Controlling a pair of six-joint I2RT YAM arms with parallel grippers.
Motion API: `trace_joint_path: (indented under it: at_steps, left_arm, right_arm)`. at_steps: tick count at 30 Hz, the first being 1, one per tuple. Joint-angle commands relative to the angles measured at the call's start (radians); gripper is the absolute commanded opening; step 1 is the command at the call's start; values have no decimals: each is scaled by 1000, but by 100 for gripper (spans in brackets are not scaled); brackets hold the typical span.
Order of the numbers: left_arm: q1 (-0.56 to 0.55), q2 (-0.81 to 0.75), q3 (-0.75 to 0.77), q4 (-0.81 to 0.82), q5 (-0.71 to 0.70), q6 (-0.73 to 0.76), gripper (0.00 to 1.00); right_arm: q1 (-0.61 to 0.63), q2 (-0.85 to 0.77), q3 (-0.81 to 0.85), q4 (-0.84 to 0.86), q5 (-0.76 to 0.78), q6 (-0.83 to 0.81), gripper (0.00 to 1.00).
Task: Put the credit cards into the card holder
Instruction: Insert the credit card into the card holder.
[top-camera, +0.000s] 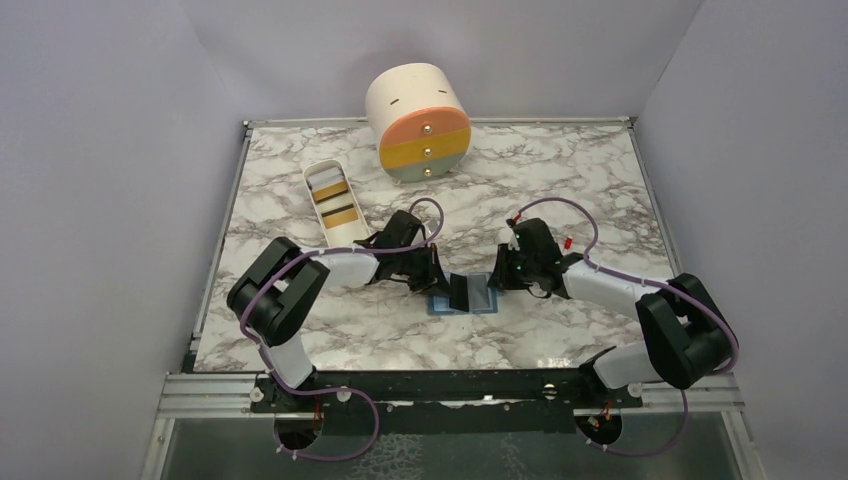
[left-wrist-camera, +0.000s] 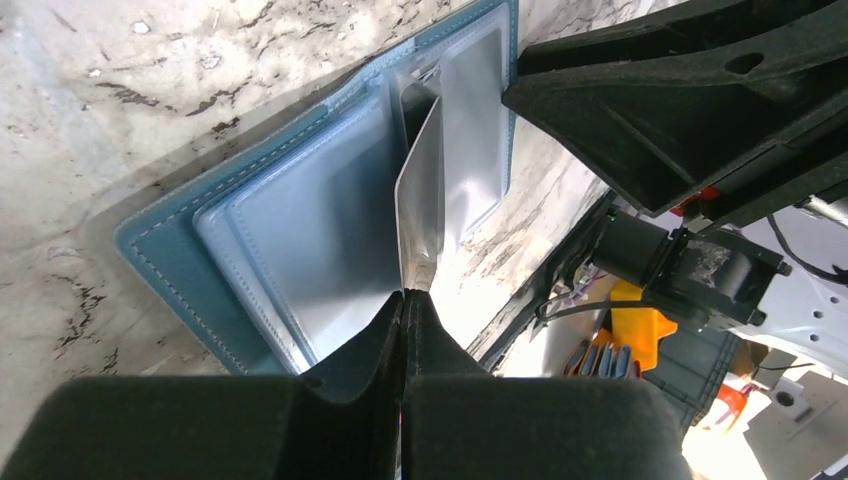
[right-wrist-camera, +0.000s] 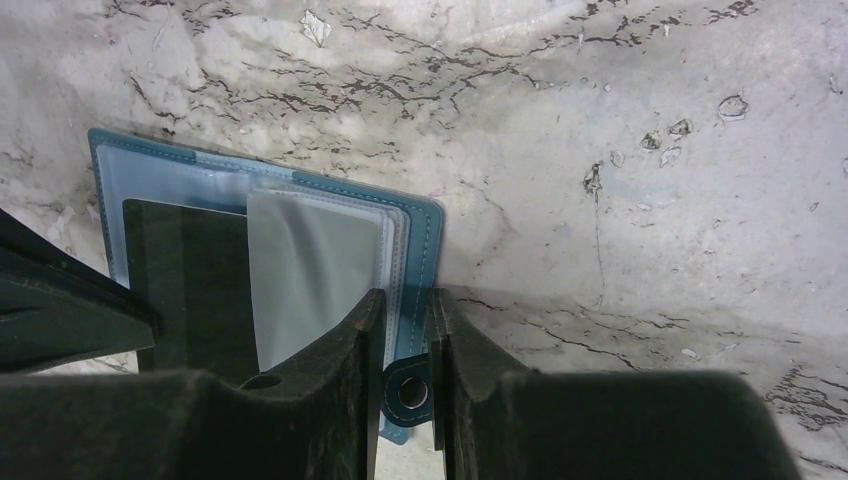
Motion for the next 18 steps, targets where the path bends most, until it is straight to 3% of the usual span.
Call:
trace_joint_path:
  at_steps: [1, 18]
  left_arm:
    - [-8, 7, -24, 103, -26, -56, 0]
    - [-16, 4, -67, 148, -89, -68, 0]
  right_arm:
    - [6, 4, -36, -16, -32, 18, 22]
    - [7, -22, -55, -40, -9, 60, 22]
